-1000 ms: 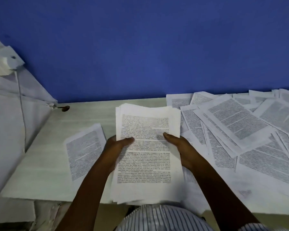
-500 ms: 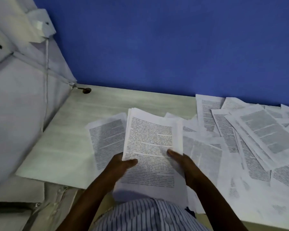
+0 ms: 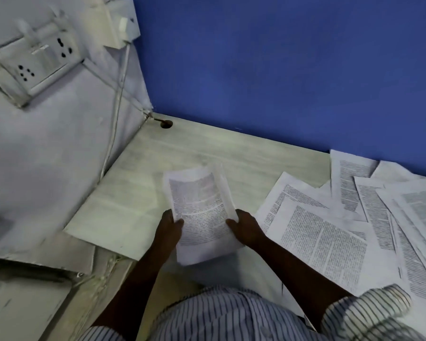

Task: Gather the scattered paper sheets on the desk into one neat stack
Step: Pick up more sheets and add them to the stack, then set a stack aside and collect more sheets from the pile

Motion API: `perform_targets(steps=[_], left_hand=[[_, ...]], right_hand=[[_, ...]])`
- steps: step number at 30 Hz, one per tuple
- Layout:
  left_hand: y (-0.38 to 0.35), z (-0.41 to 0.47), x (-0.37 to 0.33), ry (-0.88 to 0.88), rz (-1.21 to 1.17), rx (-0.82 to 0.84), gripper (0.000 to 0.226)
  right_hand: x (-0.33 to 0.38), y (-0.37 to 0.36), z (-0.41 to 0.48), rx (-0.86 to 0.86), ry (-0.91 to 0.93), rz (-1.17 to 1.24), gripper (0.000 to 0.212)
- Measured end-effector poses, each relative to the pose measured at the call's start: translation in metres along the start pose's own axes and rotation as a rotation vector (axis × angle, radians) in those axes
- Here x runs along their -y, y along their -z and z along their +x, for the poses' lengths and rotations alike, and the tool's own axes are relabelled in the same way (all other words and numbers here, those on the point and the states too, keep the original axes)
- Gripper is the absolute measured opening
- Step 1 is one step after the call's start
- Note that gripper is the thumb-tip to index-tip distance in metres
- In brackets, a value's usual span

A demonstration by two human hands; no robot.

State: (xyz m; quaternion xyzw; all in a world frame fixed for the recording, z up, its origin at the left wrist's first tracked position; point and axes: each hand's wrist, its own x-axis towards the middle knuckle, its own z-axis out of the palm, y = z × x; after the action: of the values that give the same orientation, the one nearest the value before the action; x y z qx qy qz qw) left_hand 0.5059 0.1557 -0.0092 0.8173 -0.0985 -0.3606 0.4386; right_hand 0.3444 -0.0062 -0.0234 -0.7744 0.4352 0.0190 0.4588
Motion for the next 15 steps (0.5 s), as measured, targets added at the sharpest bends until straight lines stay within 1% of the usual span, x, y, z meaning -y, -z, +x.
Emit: perform_targets(steps=[2, 4, 6, 7, 9, 12, 15], left_hand=[[0.002, 0.003, 0.002, 0.022, 0.026, -0.047, 0.046], [0.002, 0.000, 0.005, 0.017, 0.114, -0.160, 0.053], [-0.005, -0.007, 0.008, -0.060, 0.198, -0.253, 0.049], [-0.011, -0.013, 0.008, -0.116, 0.224, -0.267, 0.044], [-0.033, -0.021, 0.006, -0.235, 0.264, -0.222, 0.037], [-0.070, -0.027, -0.004, -0.362, 0.291, -0.086, 0.032], [-0.108, -0.028, -0.018, -0.413, 0.375, 0.082, 0.036]], right_hand=[[-0.010, 0.002, 0.007, -0.043, -0.057, -0.059, 0.030], [-0.021, 0.008, 0.002, -0.116, -0.084, -0.105, 0.031], [-0.040, 0.015, -0.012, -0.212, -0.018, -0.183, 0.037], [-0.051, 0.017, -0.022, -0.257, 0.024, -0.230, 0.043], [-0.077, 0.025, -0.044, -0.318, 0.037, -0.292, 0.060], [-0.107, 0.036, -0.075, -0.386, -0.037, -0.299, 0.089], [-0.134, 0.046, -0.096, -0.429, -0.143, -0.359, 0.103]])
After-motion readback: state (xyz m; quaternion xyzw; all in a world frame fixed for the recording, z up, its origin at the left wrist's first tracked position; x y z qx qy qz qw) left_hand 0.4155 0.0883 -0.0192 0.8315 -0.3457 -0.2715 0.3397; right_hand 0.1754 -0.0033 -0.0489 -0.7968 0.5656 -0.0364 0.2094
